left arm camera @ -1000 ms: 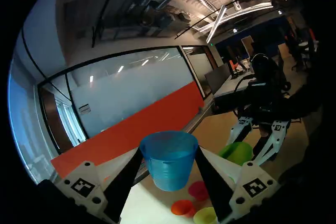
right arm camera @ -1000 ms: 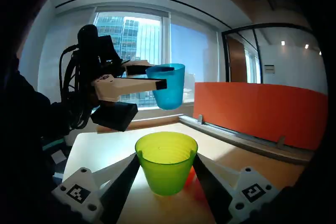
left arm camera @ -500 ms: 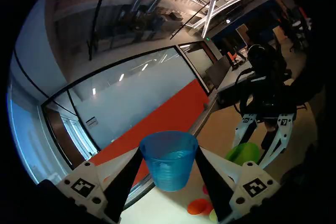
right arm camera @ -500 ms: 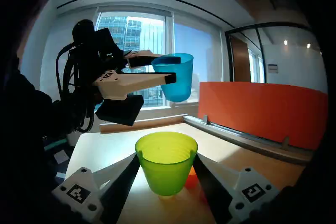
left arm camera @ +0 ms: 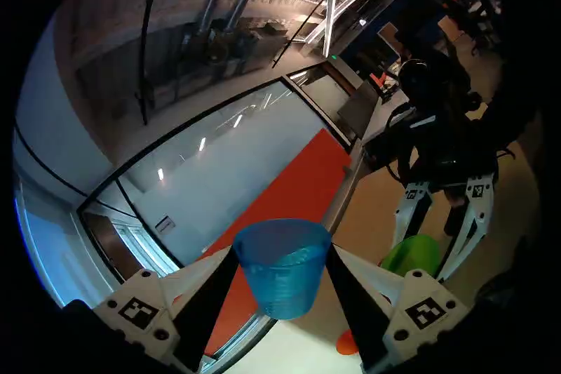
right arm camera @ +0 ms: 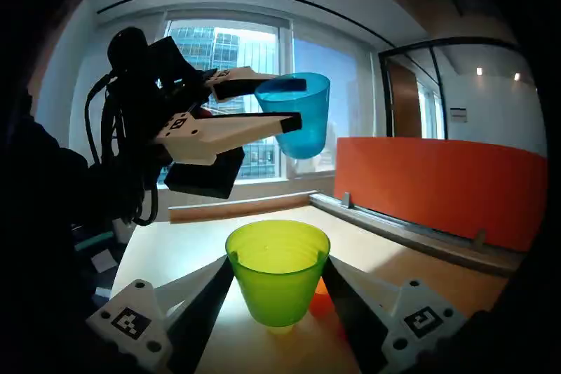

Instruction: Pour water

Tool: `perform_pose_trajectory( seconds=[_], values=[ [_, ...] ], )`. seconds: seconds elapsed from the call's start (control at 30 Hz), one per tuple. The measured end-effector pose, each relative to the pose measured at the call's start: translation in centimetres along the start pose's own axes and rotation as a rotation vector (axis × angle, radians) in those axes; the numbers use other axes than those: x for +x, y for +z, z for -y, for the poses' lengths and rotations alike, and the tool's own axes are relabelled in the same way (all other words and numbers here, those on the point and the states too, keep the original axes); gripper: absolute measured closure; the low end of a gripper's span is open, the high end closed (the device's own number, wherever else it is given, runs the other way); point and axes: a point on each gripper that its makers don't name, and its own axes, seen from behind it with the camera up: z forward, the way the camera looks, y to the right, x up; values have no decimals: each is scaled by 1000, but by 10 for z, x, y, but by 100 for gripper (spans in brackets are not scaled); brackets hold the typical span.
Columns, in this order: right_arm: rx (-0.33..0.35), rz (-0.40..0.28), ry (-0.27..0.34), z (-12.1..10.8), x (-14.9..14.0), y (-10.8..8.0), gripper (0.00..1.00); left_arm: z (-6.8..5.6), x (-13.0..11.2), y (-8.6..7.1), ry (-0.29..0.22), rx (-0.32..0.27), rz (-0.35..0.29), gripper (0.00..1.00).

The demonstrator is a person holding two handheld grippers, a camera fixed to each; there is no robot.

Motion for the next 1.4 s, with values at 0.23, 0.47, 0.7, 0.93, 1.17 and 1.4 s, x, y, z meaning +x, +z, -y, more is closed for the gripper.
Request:
perform_pose_trajectory(
  seconds=[0.23, 0.47, 0.7, 0.93, 1.17, 1.4],
  values=[
    [6, -1, -3, 2, 1, 0, 11, 1, 5, -1, 56, 13, -3, 14],
    [10, -1, -4, 3, 0, 1, 11, 5, 7, 1, 106, 25, -4, 14],
    [13, 0, -9, 4, 2, 3, 11, 4, 9, 3, 157, 29, -7, 14],
    [14, 1, -12, 4, 2, 6, 11, 3, 11, 5, 196, 25, -11, 14],
    [12, 1, -14, 3, 3, 8, 11, 1, 14, 5, 242, 22, -13, 14],
    [6, -1, -14, 0, 3, 9, 11, 2, 17, 6, 277, 29, -13, 14]
  ],
)
